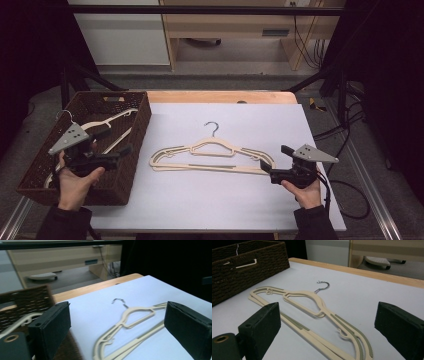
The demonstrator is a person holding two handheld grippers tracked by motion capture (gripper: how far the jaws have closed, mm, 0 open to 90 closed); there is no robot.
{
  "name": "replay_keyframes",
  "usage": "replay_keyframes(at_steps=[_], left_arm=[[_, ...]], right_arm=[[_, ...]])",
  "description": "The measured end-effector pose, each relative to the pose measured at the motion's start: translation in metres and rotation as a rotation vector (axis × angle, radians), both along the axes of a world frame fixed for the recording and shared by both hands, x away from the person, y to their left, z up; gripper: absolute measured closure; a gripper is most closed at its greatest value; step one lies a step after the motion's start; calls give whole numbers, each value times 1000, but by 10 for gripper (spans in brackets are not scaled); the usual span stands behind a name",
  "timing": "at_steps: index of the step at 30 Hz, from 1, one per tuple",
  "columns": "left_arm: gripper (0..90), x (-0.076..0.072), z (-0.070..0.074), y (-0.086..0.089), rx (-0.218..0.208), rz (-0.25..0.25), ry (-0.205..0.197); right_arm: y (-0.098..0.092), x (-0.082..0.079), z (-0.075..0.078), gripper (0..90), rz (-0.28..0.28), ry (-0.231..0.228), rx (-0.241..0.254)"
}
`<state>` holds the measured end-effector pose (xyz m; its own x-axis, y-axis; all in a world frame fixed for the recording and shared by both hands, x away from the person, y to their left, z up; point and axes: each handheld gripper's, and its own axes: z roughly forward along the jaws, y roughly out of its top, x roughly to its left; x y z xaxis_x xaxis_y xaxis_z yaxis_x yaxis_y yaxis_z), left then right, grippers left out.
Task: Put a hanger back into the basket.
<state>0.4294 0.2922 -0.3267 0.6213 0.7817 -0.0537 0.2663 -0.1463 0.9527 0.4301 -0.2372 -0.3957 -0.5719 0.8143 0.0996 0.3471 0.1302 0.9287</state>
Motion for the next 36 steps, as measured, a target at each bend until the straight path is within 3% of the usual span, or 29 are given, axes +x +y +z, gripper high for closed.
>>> replay_keyframes(at_steps=[5,14,21,26,30,36], left_arm=[[74,-4,-15,-29,3,-35,11],[80,1,-52,-72,81,-117,77],[78,3,-72,-77,86,-141,132],[77,6,-82,-76,102,-134,151],[78,7,-85,-77,102,-133,162],[78,7,-85,-78,107,-133,162]], right_arm=[[3,5,-3,77,16,8,-11],[6,18,-6,95,15,35,-16],[15,37,-13,123,26,69,-46],[25,58,-29,152,24,114,-109],[32,74,-43,227,12,167,-164],[42,91,-61,357,53,219,-240]])
